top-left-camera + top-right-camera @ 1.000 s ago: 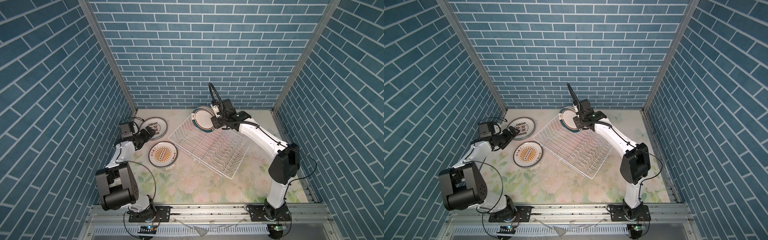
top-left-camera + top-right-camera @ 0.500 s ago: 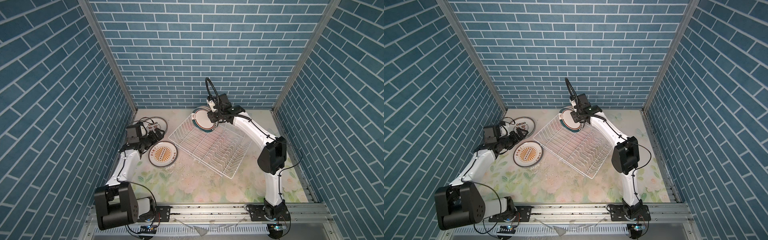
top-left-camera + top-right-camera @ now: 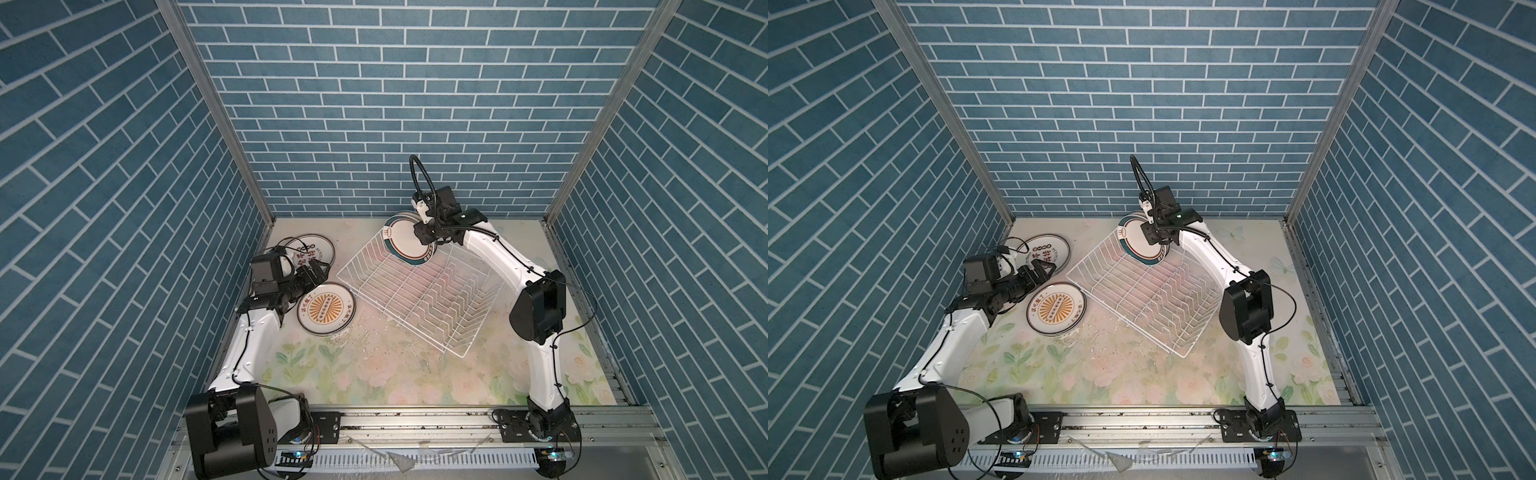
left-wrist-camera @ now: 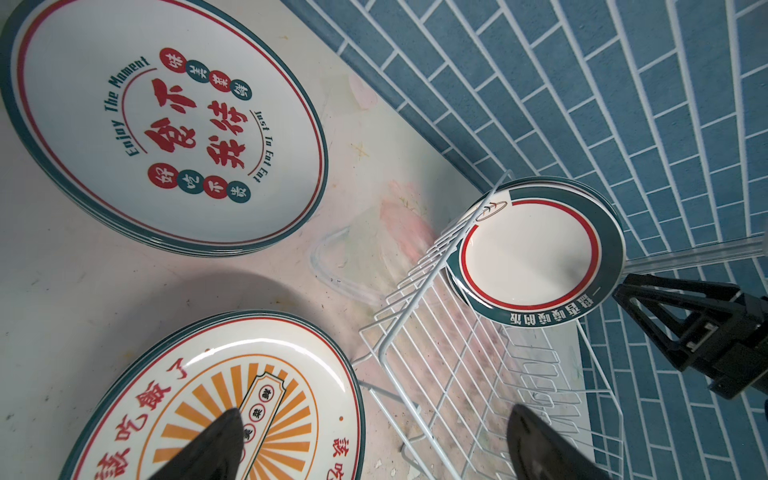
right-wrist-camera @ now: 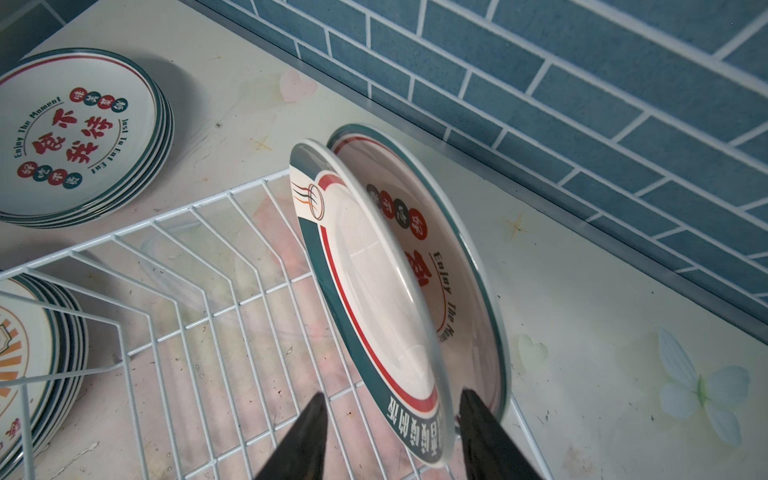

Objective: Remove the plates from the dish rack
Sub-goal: 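Open the left gripper off the stack while right reaches for the green-rim steam-emblem plate, then grip the green-rim plate in the rack with right while left approaches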

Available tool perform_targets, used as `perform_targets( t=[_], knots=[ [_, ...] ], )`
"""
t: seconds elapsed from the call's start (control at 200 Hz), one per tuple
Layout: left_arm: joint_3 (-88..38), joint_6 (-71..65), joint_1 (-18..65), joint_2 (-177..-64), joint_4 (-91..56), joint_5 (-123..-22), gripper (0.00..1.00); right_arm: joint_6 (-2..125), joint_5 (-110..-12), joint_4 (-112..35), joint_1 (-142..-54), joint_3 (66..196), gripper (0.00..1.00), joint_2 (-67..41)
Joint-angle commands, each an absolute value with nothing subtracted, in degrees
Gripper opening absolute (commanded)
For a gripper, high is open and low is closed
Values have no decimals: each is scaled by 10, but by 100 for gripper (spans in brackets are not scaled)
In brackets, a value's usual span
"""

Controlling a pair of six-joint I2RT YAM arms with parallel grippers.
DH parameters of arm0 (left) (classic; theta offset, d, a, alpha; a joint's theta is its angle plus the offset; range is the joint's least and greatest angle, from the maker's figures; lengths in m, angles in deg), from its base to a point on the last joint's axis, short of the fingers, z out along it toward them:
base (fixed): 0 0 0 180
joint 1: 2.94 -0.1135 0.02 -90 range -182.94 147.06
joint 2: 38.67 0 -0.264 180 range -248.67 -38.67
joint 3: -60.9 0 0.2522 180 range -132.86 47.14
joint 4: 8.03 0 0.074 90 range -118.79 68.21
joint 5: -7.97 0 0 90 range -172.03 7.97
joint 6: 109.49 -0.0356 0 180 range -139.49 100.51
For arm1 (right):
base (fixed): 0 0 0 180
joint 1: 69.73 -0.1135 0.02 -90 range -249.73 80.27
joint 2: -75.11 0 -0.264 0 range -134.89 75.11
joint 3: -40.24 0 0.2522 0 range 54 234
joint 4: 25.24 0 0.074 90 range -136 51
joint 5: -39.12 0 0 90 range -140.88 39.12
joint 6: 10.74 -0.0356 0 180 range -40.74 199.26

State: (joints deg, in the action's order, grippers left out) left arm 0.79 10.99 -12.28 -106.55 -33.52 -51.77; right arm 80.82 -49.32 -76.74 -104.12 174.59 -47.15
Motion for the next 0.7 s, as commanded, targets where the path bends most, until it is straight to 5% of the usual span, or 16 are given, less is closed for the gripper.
perform_targets(
  t=[0.0, 0.69],
  knots=[
    [17, 109, -120, -1058, -337, -518, 99, 827, -506, -777, -1037, 1779, 52, -486],
    [19, 111, -119, -1077, -325, -517, 99, 864, -586, -813, -1033, 1794, 40, -524]
  ],
)
